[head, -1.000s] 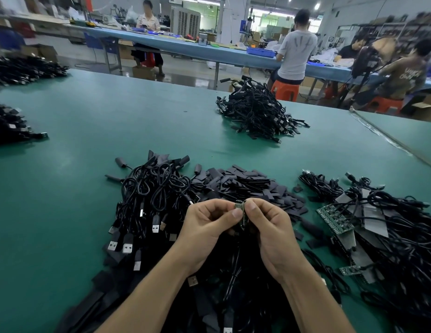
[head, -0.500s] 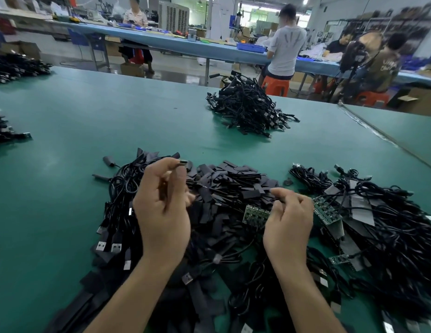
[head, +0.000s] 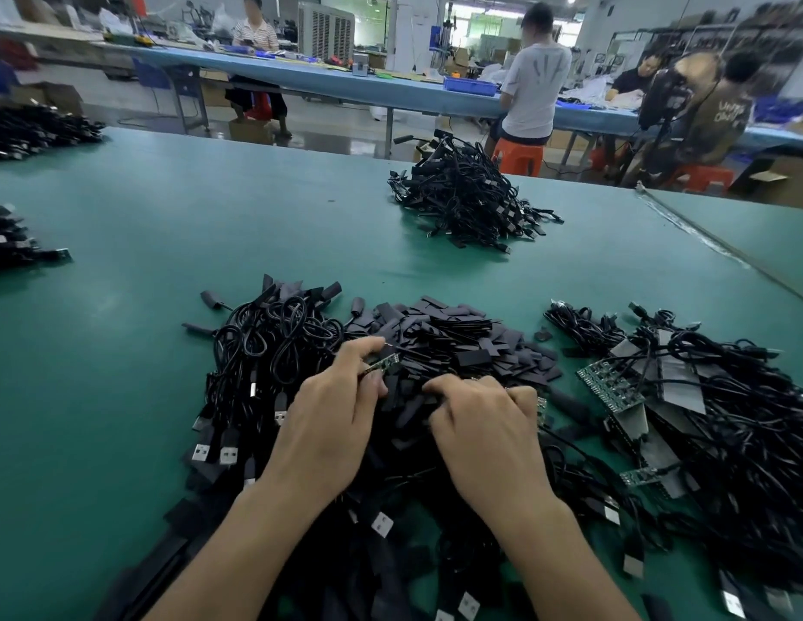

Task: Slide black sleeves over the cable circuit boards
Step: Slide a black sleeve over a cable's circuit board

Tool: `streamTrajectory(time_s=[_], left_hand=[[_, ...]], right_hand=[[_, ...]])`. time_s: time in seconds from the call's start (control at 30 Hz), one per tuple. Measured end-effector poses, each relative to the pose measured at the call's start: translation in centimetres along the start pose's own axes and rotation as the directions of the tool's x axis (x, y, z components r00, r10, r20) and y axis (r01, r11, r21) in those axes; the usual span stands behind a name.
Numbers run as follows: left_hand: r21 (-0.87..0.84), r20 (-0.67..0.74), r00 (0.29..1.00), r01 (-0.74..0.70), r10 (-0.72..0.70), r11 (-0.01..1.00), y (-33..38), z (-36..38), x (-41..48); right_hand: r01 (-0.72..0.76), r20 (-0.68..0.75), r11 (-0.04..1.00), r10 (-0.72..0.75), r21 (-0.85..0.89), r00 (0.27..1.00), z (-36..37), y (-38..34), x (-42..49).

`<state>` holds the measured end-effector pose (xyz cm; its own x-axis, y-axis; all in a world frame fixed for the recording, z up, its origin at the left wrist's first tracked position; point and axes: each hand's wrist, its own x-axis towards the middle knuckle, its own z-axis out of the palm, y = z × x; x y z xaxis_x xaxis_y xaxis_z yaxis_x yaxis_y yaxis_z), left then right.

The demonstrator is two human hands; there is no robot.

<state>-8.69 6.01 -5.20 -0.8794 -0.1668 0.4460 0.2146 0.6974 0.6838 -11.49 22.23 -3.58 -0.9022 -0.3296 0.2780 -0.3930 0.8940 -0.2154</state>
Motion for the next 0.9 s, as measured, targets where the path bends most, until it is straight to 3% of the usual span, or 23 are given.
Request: streamTrajectory(time_s=[0.07, 0.17, 0.4, 0.53, 0.67, 0.9], left_hand=[[-0.046, -0.034, 0.999, 0.028, -0.029, 0.999, -0.2, 0.0, 0.0], [-0.091, -0.070, 0.997, 0.029, -0.035, 0.995, -0.5, 0.2, 0.0], [-0.192, -0.091, 0.994, 0.041, -0.060, 0.980, -0.8, 0.6, -0.1], [-0.225, -0.083, 0.994, 0.049, -0.069, 0.973, -1.0, 0.7, -0.2], [-0.198, -0.075, 0.997, 0.012, -0.028, 0.980, -1.0, 0.6, -0.2], [-0.174, -0.046, 0.999, 0.013, -0.021, 0.985, -0.9, 0.7, -0.3]], right_hand=[[-0.089, -0.011, 0.996, 0.089, 0.021, 0.996, 0.1, 0.3, 0.0], [-0.124, 0.087, 0.992, 0.126, -0.032, 0.988, 0.6, 0.6, -0.3], [-0.013, 0.171, 0.999, 0.007, 0.032, 0.985, 1.0, 0.9, -0.5], [-0.047, 0.116, 0.994, 0.036, 0.098, 0.993, 1.0, 0.8, -0.4], [-0.137, 0.076, 0.990, 0.134, 0.029, 0.988, 1.4, 0.4, -0.1], [-0.129, 0.011, 0.988, 0.129, 0.079, 0.992, 1.2, 0.4, 0.0]])
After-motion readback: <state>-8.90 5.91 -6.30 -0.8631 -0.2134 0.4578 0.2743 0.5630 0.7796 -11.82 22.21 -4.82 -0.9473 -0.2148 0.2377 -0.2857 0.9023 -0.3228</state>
